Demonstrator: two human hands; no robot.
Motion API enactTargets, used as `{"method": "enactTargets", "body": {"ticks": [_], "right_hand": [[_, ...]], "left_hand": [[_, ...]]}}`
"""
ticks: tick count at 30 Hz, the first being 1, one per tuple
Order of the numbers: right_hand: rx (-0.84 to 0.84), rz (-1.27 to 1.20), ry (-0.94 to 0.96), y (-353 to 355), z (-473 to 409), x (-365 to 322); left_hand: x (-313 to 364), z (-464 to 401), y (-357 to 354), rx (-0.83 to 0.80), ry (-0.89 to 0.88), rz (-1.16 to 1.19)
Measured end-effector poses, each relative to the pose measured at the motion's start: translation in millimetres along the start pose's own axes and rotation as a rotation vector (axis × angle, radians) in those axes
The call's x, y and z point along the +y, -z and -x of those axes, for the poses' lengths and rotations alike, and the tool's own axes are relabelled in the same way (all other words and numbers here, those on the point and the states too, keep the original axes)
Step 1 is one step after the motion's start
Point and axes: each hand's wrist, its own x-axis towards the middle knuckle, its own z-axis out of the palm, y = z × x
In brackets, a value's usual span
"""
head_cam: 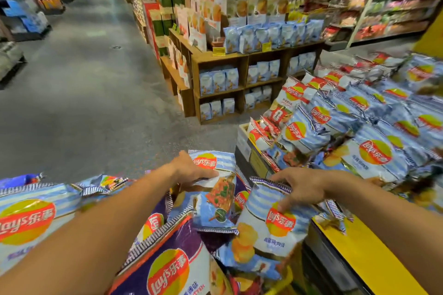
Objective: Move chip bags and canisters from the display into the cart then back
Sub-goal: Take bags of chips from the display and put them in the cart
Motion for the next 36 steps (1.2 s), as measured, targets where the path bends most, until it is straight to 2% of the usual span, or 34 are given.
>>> {"method": "enactTargets", "body": {"ticks": [5,14,17,23,29,32,36], "right_hand": [[-0.001,-0.010,-0.005,3.0,0.4,2.0],[-0.019,-0.060,-0.010,3.3,-0.9,-0.4],[-0.008,-0.064,-0.006,4.5,-0.1,0.5],[0.034,-0.088,0.036,15.8,12.2,2.1],[-0.008,-0.213,0.067,33.7,40.1,5.8],[0.078,-0.212,0.093,42.0,58.1,11.3],[0.143,-0.314,0.075,60.1,94.8,30.7]], "left_hand": [[7.0,-0.1,1.4,0.103,-0.037,0.219],[-1.2,5.5,-4.6,0.088,-0.109,0.455],[-0.3,8.5,-3.0,0.034,-0.109,0.467],[4.5,-8.2,1.5,0.035,-0.209,0.447],[48.8,36.1,-1.2,-0.130,-0.285,0.470],[74.7,43.1,-1.4,-0.187,-0.369,0.489],[120.8,55.2,-4.2,-0.100,-0.507,0.468]]}}
